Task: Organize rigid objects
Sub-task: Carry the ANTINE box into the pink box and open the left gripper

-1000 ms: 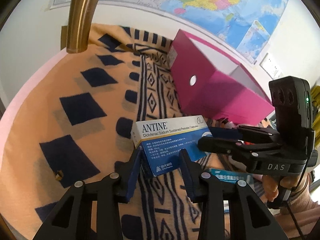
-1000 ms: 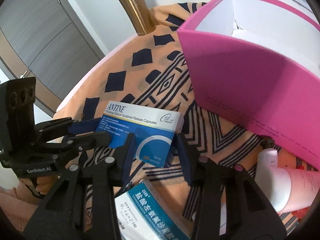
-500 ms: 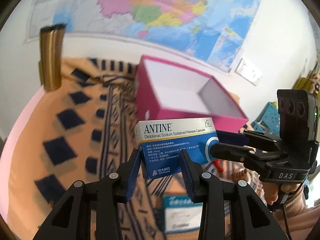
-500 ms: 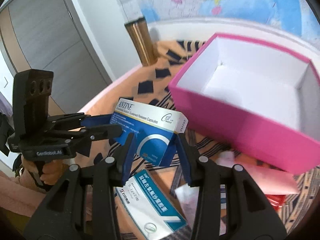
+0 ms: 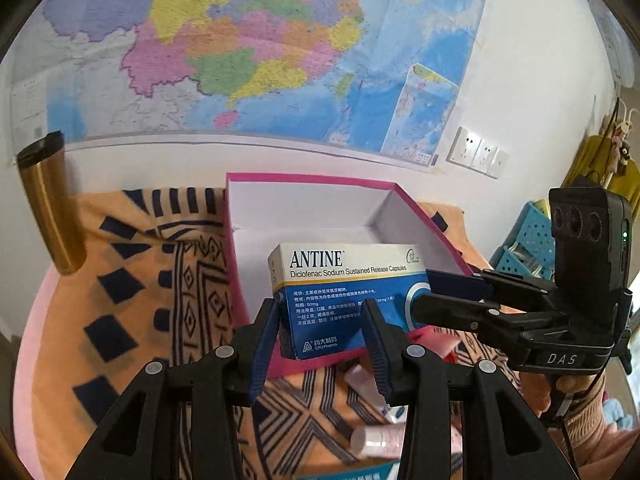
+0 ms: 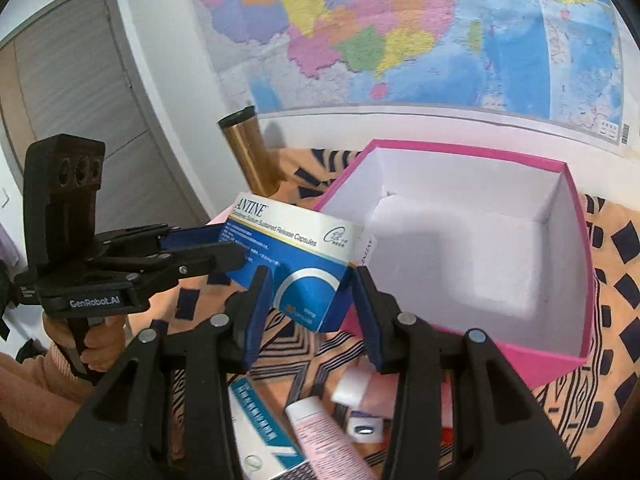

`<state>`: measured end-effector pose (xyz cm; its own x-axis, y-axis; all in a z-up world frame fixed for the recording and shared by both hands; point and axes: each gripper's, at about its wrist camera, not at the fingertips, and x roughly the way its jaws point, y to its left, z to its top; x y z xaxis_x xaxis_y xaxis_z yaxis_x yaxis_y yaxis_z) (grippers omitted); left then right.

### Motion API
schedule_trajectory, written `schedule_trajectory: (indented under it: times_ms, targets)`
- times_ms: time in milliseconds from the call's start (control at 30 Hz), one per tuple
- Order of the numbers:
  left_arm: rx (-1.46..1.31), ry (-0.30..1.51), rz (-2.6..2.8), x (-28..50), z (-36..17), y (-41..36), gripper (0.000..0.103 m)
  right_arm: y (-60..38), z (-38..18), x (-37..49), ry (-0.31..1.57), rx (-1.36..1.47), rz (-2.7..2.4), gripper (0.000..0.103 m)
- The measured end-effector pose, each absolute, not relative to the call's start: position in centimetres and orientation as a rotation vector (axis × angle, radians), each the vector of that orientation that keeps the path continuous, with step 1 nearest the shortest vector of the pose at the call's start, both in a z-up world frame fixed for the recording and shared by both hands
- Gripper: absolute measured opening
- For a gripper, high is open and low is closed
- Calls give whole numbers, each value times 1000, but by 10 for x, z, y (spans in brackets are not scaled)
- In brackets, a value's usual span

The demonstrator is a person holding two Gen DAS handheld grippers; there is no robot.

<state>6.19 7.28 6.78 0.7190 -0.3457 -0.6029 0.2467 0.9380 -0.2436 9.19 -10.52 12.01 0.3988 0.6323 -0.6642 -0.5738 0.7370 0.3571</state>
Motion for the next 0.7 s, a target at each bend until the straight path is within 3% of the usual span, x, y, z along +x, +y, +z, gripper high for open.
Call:
schedule_trajectory:
  times_ms: [700]
  targets:
    - [-137,848,-273,123,30,60,42,-115,66,157,1045,141,742,45]
